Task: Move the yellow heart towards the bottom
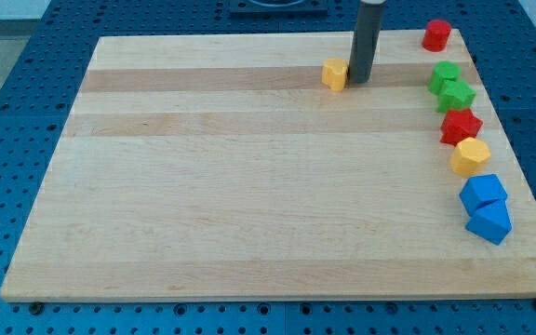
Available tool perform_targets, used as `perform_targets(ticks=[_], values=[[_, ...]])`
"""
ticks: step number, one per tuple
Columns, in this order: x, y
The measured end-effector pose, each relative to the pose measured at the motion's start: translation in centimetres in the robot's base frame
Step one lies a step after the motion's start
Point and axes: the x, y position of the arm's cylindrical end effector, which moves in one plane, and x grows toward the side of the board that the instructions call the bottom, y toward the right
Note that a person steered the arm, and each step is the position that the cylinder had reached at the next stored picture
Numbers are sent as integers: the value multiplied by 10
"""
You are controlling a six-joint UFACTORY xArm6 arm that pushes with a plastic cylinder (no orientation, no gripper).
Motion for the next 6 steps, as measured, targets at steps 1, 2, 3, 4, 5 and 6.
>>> perform_targets(ticks=[1,2,3,4,5,6], values=[[-24,2],[-23,-29],[-2,-41],[25,-41],[50,-39],[65,-39]])
